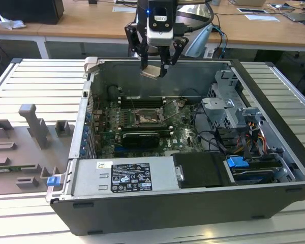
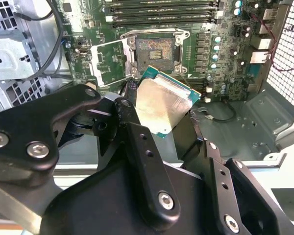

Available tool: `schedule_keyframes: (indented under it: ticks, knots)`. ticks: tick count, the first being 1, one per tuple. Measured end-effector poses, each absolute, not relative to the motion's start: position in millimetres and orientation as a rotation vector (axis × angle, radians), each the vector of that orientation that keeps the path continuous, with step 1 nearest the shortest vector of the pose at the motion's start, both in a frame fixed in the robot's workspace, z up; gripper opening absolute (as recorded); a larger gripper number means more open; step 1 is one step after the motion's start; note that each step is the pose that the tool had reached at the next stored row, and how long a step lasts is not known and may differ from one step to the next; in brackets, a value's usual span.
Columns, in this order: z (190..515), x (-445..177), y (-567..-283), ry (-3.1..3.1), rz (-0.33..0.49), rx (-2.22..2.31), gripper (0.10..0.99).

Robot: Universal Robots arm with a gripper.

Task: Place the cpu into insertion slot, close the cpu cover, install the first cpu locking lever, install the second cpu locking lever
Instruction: 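Place the cpu into insertion slot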

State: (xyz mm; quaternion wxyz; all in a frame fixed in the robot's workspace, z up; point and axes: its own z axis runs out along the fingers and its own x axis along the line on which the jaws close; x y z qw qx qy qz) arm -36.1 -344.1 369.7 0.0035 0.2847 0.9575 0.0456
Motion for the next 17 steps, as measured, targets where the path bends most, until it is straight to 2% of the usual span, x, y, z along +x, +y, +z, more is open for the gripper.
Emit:
schedule_keyframes:
  ticks: [17]
  knots:
    - [369.7, -36.1, -344.0, 2.960, 0.142, 1.010, 0.537]
